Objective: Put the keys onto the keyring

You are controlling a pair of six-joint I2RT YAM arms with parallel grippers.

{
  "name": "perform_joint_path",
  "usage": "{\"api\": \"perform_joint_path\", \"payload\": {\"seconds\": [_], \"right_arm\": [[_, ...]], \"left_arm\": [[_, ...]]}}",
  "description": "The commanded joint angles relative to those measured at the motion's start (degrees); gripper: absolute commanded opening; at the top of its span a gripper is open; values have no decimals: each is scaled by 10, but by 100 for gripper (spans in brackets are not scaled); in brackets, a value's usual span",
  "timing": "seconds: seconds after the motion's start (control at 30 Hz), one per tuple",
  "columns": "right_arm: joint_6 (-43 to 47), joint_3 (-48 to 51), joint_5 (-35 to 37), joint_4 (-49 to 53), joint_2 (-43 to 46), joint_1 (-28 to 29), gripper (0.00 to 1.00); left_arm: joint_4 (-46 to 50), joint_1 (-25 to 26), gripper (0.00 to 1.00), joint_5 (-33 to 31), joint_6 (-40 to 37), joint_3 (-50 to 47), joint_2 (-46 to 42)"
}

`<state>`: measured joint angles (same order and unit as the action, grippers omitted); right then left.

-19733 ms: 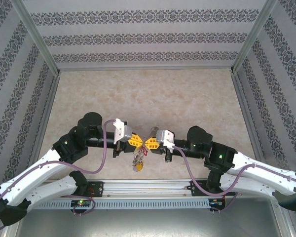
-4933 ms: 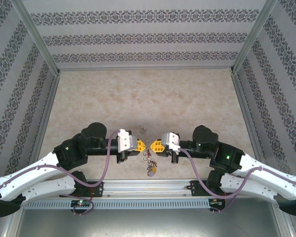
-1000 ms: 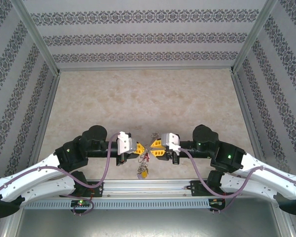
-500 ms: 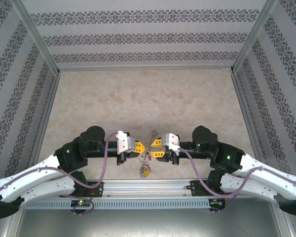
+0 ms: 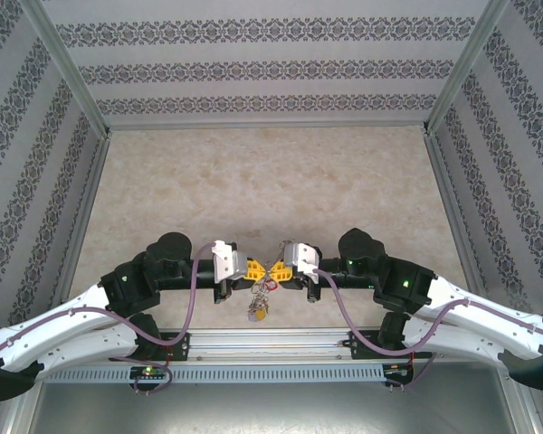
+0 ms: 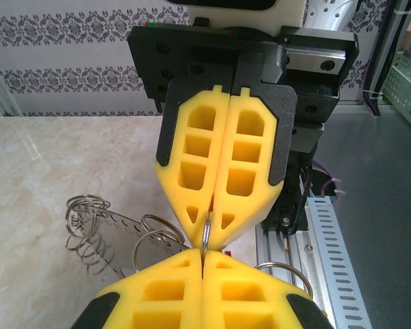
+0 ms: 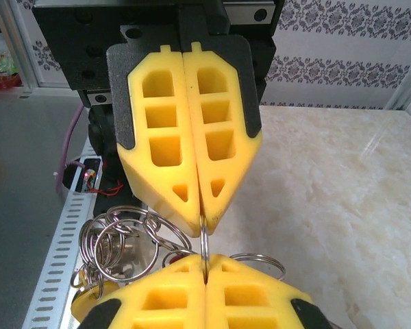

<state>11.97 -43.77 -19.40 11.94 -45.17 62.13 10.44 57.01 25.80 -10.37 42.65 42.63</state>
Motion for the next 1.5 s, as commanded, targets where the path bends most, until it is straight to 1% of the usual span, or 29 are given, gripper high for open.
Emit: {"api": "perform_joint_path", "payload": {"seconds": [0.0, 0.2, 0.37, 0.43, 0.5, 0.53, 0.6, 0.73, 0.83, 1.0, 1.03, 1.17, 1.33, 1.47], "right_arm": [[-1, -31, 13, -14, 4, -1, 0], [2, -59, 29, 11, -21, 0, 0], [1, -62, 44, 18, -43, -1, 0], [0, -62, 40, 19, -49, -1, 0], [2, -65, 34, 20, -54, -1, 0], [2, -67, 34, 21, -57, -1, 0], [5, -70, 29, 22, -62, -1, 0], [10, -76, 19, 22, -70, -4, 0], [11, -74, 11, 20, -67, -3, 0], [13, -68, -7, 18, -58, -4, 0], [14, -66, -11, 17, -56, -4, 0], [17, -57, -22, 9, -45, -5, 0], [9, -42, -19, 3, -30, -4, 0], [4, -27, -13, -8, -20, -5, 9]], "left_arm": [[-27, 4, 0, -4, 4, -8, -8], [-23, 4, 0, -21, 2, -18, -3], [-20, 3, 1, -31, 5, -21, -10], [-20, 4, 13, -38, 6, -24, -14], [-14, 4, 23, -41, 2, -21, -12], [-6, 4, 24, -42, -3, -17, -7], [18, 4, 24, -43, -15, -1, 9], [45, 4, 24, -41, -29, 21, 35], [51, 4, 20, -44, -33, 24, 39], [50, 3, 5, -45, -34, 26, 39], [50, 4, 1, -44, -34, 26, 38], [49, 3, 0, -35, -35, 30, 34], [38, 3, 0, -35, -35, 26, 19], [33, 3, 0, -34, -34, 24, 15]]}}
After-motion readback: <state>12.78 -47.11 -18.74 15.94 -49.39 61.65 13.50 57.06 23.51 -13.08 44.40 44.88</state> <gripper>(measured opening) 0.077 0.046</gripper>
